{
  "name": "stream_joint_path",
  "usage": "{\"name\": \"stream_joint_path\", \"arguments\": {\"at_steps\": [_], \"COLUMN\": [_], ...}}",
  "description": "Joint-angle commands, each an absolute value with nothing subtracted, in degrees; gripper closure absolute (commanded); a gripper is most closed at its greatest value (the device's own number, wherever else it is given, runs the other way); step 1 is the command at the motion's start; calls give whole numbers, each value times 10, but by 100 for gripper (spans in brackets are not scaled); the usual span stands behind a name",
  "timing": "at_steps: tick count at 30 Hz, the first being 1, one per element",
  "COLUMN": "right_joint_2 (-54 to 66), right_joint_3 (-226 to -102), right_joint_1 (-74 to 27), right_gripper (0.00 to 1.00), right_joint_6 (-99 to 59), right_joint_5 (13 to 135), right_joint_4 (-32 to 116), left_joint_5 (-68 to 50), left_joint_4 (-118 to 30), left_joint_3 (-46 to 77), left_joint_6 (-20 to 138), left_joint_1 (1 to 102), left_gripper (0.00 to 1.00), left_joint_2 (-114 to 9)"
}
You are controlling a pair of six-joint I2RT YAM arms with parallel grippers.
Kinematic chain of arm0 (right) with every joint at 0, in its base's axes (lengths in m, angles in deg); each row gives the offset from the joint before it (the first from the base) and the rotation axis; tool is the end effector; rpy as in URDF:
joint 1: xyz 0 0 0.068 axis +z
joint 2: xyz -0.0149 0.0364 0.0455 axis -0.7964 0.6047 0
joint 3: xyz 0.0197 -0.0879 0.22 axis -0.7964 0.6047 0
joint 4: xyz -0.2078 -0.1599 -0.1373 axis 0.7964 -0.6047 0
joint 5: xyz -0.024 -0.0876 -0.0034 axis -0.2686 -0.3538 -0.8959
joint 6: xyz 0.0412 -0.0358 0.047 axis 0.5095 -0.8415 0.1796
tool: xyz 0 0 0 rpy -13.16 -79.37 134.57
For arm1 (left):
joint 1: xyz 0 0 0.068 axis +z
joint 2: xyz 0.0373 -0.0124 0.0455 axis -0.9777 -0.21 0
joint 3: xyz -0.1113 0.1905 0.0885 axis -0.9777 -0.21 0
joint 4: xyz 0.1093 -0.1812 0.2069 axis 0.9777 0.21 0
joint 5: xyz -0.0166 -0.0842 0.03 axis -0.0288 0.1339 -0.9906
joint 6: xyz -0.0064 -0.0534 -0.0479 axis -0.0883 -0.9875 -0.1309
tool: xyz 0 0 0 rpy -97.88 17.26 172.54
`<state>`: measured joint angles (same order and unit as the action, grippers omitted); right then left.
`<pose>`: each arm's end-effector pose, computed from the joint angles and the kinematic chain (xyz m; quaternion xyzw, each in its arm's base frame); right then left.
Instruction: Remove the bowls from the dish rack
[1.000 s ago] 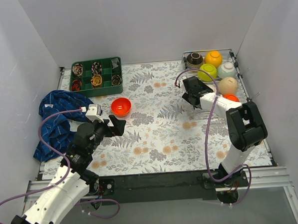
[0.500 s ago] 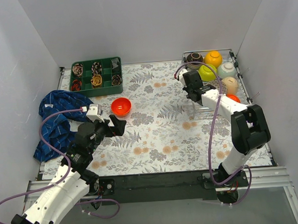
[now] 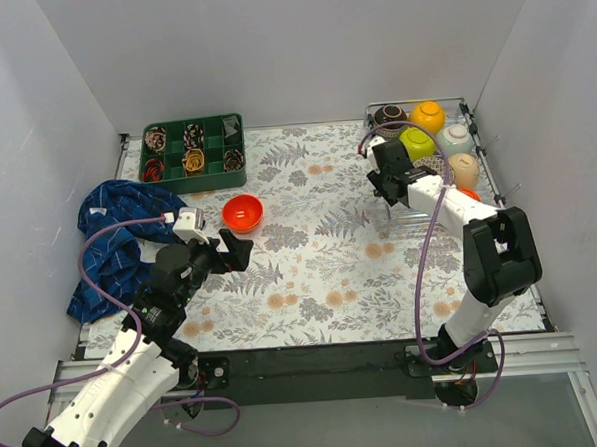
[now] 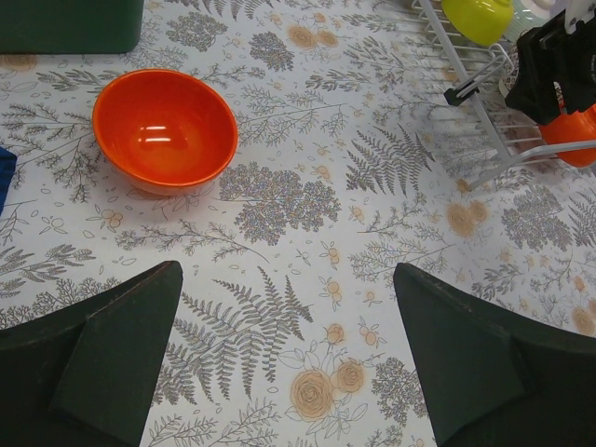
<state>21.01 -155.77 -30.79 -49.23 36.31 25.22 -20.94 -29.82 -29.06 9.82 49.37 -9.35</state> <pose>0.3884 0.1250 0.1657 -0.2503 0.8668 -0.2403 0.3580 0.2135 -0.1114 0.2349 -0.2396 0.7642 -0.3999 0.4458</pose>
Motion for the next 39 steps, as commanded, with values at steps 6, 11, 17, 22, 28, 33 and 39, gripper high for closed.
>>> {"name": "stream_joint_path", "arguments": {"at_steps": [6,11,17,22,28,33,39], "right_joint_2": [203,240,273,281,249,205,146], "right_joint_3": [-1631,-1653,-1654,-1650,-1643,-1636,-1635], "right_joint_1": [-390,-415,-432,-433,-428,-407,-376], "right_gripper": [37,39,46,71,99,99,99], "right_joint_6": [-423,-421,-424,-423,-429,-441,-461], "right_joint_5": [477,519,547,560,554,517,473], "right_joint_4": [242,239,240,239,239,238,229], "left_joint_5": [-208,-209,-209,-211,-210,-207,-198], "left_joint_4": [-302,-300,-299,-298,-297,-297,-297], "left_joint_3": [-291,-291,-291,-291,-290,-291,-289], "left_joint_6": [104,103,103,102,102,103,101], "left_joint_1": [494,494,494,494,494,494,494], "left_gripper": [2,2,2,2,2,2,2], "left_joint_2": [-90,-91,-96,-99,-101,-105,-113]}}
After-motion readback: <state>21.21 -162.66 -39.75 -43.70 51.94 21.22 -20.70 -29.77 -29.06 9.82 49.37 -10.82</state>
